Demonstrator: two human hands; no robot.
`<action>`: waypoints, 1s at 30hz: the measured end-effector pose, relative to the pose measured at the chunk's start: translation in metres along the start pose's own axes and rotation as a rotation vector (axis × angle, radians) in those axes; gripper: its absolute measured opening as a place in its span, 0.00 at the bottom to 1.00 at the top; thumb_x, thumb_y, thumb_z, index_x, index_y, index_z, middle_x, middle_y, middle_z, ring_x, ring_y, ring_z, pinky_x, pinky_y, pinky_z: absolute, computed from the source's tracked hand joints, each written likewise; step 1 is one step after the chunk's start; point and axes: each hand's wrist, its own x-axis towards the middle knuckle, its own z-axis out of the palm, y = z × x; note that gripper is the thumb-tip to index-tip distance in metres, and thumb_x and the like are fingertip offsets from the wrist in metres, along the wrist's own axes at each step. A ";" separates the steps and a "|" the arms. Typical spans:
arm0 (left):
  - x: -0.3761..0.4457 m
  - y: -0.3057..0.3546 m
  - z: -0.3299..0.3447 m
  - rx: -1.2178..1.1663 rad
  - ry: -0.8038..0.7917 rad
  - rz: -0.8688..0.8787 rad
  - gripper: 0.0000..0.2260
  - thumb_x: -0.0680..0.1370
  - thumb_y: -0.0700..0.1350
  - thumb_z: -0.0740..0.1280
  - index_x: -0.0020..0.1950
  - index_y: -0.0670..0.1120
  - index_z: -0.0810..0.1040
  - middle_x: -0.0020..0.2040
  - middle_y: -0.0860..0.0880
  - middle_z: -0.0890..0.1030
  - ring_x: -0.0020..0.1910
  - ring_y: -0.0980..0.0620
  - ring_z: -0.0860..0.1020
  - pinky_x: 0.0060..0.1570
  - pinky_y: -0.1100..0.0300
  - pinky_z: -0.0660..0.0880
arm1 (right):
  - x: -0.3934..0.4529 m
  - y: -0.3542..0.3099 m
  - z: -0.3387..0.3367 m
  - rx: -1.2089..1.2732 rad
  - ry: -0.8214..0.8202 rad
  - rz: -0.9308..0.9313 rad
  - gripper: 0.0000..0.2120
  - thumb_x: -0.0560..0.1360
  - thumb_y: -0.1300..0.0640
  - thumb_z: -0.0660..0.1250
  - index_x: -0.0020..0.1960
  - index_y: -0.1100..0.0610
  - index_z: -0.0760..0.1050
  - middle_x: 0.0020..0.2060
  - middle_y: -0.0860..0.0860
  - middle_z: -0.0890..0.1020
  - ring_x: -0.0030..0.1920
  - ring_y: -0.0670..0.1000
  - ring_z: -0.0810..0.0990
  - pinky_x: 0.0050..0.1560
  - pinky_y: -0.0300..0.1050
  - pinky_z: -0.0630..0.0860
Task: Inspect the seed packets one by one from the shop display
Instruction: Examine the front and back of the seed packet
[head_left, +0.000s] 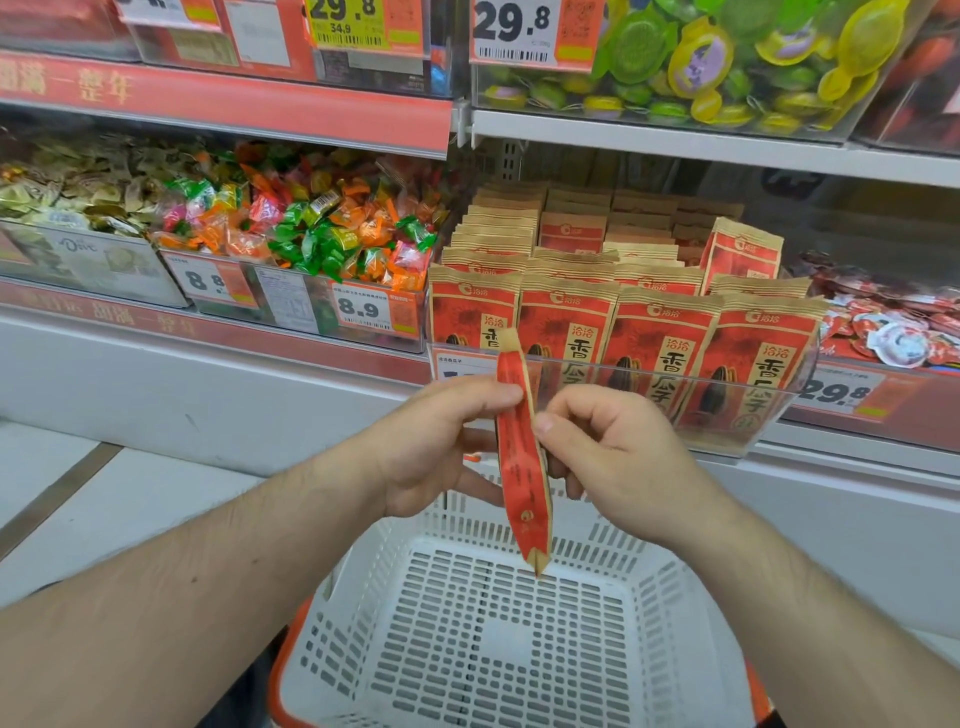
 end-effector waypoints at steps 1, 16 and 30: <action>0.000 0.002 0.000 -0.030 0.031 0.019 0.10 0.69 0.48 0.73 0.46 0.45 0.80 0.42 0.46 0.82 0.41 0.47 0.82 0.39 0.43 0.82 | -0.001 0.000 -0.005 -0.053 -0.058 0.011 0.14 0.77 0.56 0.67 0.33 0.58 0.75 0.28 0.53 0.79 0.28 0.48 0.76 0.34 0.50 0.75; -0.001 0.008 -0.008 -0.164 0.109 0.011 0.14 0.66 0.54 0.68 0.45 0.47 0.74 0.34 0.50 0.80 0.34 0.49 0.81 0.36 0.45 0.81 | -0.002 -0.004 -0.019 -0.269 -0.487 0.112 0.13 0.80 0.59 0.66 0.41 0.67 0.77 0.32 0.55 0.83 0.32 0.42 0.82 0.38 0.48 0.77; -0.002 0.006 -0.007 -0.111 0.045 0.035 0.21 0.67 0.46 0.69 0.59 0.40 0.77 0.46 0.41 0.80 0.43 0.46 0.81 0.41 0.45 0.81 | 0.002 0.007 -0.015 0.122 -0.247 0.183 0.10 0.71 0.54 0.76 0.40 0.57 0.76 0.32 0.48 0.79 0.33 0.49 0.77 0.37 0.48 0.74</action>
